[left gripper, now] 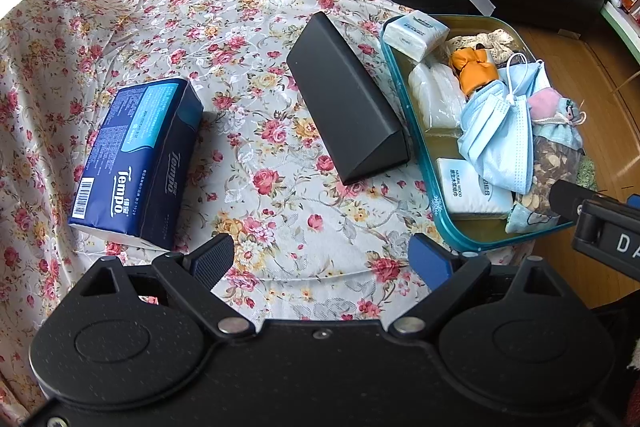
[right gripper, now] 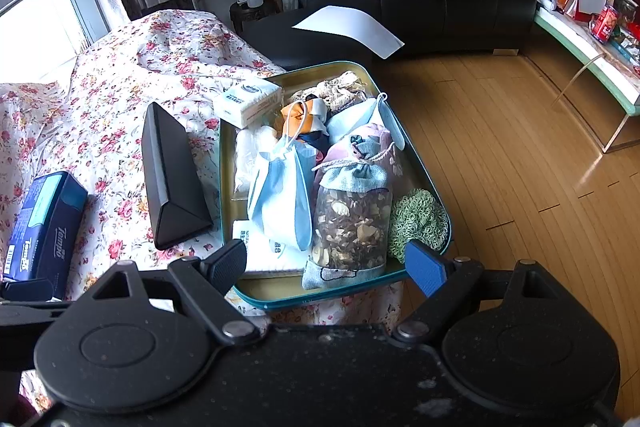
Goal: Organize soft objects
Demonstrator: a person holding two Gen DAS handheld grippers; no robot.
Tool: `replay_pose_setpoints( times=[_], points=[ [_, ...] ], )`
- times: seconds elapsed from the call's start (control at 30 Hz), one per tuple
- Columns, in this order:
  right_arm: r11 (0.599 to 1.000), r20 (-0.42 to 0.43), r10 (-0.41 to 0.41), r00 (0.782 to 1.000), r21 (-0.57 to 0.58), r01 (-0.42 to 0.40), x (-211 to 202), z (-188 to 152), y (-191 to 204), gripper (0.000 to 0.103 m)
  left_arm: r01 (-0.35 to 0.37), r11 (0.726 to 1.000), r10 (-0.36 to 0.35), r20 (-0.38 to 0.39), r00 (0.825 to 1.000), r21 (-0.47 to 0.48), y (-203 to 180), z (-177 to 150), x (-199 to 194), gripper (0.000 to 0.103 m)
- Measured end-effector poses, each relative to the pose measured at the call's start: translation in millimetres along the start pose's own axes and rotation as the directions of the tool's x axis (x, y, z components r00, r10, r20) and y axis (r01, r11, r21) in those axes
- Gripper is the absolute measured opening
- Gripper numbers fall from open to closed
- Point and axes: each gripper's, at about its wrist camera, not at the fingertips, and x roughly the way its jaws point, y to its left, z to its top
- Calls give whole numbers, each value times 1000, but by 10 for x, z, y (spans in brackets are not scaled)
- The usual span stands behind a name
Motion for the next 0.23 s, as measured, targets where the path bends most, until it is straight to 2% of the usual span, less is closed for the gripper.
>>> replay_pose_setpoints(
  times=[0.23],
  points=[
    [1000,-2,0,1000,0,0,6,1,0,86,-6,1000,6,2,1000,5,-8,-3,9,91]
  ],
)
